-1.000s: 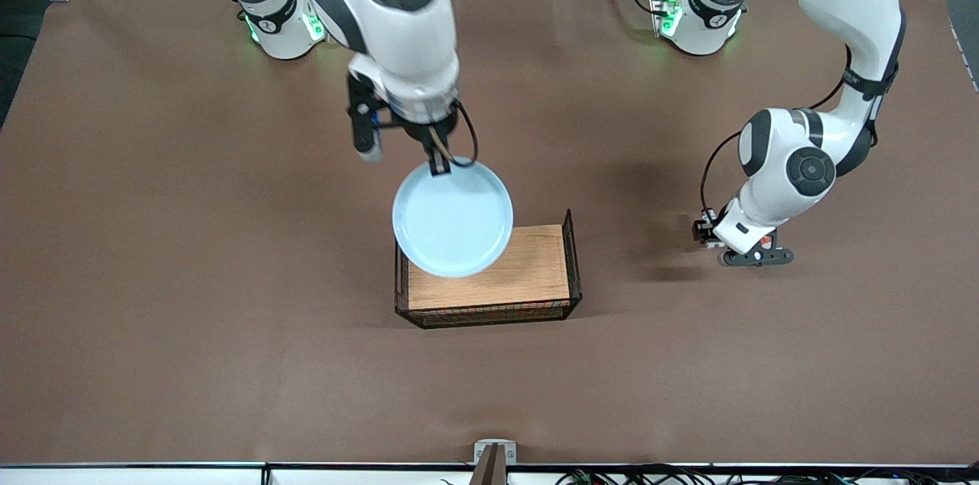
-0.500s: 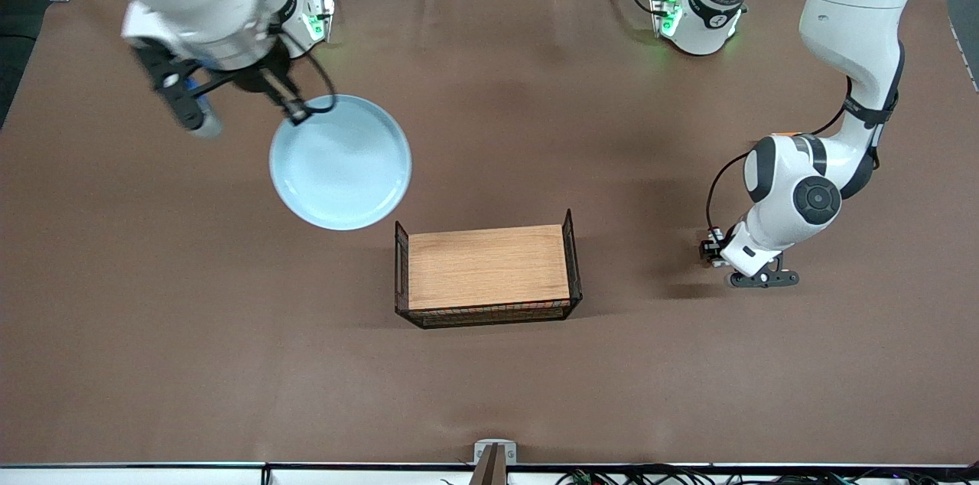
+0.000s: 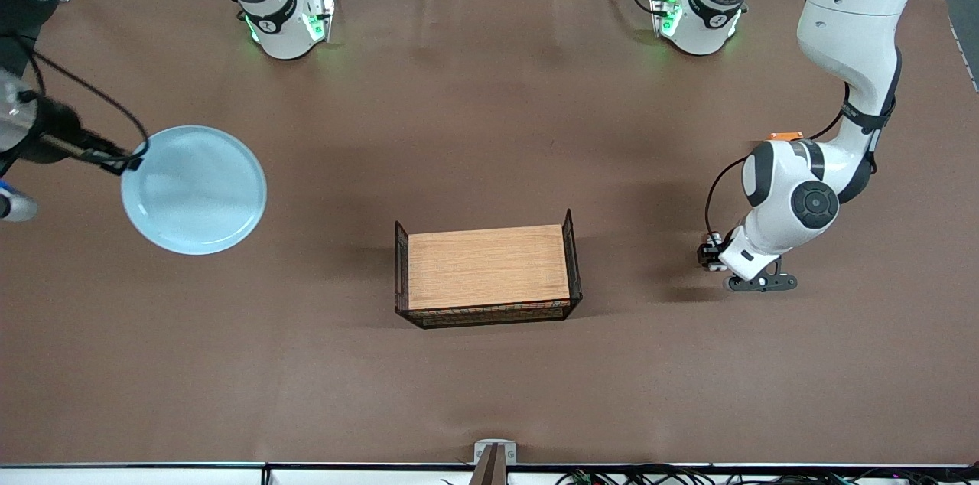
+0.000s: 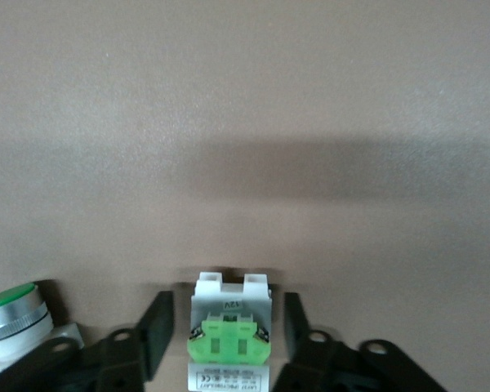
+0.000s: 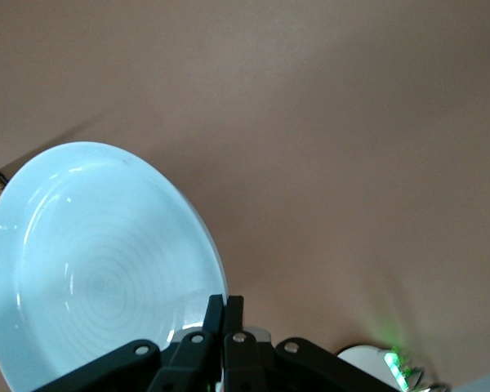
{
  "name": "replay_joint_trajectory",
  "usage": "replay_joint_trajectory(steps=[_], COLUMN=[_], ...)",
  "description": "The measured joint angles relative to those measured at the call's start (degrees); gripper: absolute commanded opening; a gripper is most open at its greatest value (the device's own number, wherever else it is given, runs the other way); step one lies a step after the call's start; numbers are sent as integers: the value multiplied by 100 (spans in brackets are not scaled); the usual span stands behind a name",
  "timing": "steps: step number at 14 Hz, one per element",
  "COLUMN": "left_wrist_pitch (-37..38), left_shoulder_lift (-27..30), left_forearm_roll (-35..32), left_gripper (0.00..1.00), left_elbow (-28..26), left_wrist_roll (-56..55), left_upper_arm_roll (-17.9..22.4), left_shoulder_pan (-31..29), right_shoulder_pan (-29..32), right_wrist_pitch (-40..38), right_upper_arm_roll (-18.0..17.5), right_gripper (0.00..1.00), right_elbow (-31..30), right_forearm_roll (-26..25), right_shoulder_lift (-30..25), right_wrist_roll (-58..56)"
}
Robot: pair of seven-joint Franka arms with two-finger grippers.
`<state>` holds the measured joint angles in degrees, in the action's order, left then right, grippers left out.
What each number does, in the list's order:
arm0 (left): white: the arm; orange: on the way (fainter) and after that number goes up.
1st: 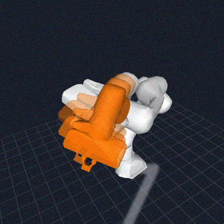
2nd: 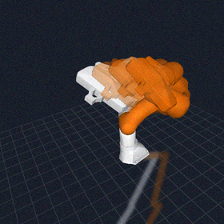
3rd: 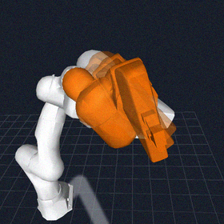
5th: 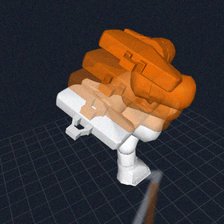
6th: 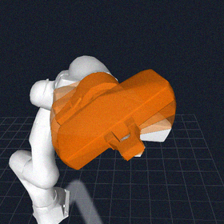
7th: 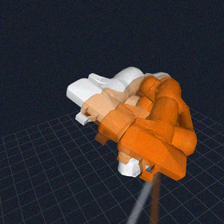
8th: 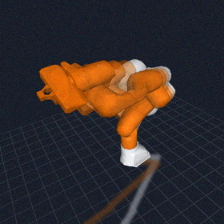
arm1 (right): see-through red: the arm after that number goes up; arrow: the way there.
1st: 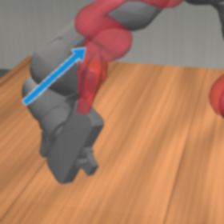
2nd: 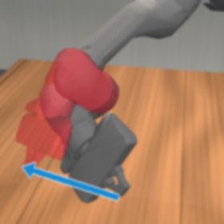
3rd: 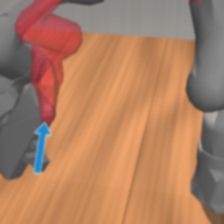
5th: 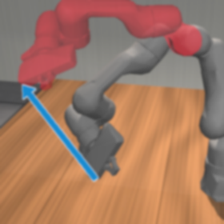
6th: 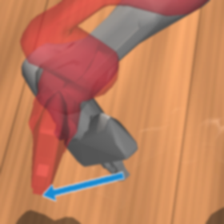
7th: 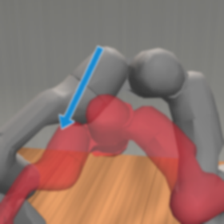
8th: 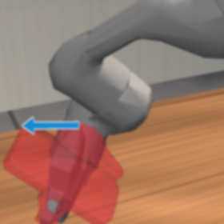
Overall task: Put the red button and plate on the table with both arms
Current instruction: 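Carry the plate away and lower it with the right gripper while the left gripper withdraws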
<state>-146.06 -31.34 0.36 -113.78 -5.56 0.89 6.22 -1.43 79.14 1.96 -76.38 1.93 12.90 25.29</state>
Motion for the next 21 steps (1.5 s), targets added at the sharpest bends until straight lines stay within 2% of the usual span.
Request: replay_joint_trajectory(steps=[3,8,10,15,21], left_wrist_pitch=[312,2392,3451,5754,6660], left_shoulder_lift=[129,1112,1528,2244,3077], left_forearm_roll=[0,0,0,0,0], left_gripper=[100,100,100,100,100], left_elbow=[148,942,1358,2367,2546], left_wrist_roll=[0,-510,-211,434,464], left_upper_arm_roll=[-3,-125,-165,-136,-124], left_shoulder_pan=[11,54,61,-35,-244], right_shoulder_pan=[398,731,825,1221,1271], right_wrist_pitch=[901,2670,3242,4617,5463], right_upper_arm_roll=[-6,-9,-13,-15,-27], right_gripper=[0,0,0,0,1], right_elbow=[-832,-2189,-2539,-2962,-3124], right_forearm_roll=[0,0,0,0,9], right_shoulder_lift=[13,94,288,1185,1822], right_wrist_roll=[-1305,-3149,-3620,-4620,-4840])
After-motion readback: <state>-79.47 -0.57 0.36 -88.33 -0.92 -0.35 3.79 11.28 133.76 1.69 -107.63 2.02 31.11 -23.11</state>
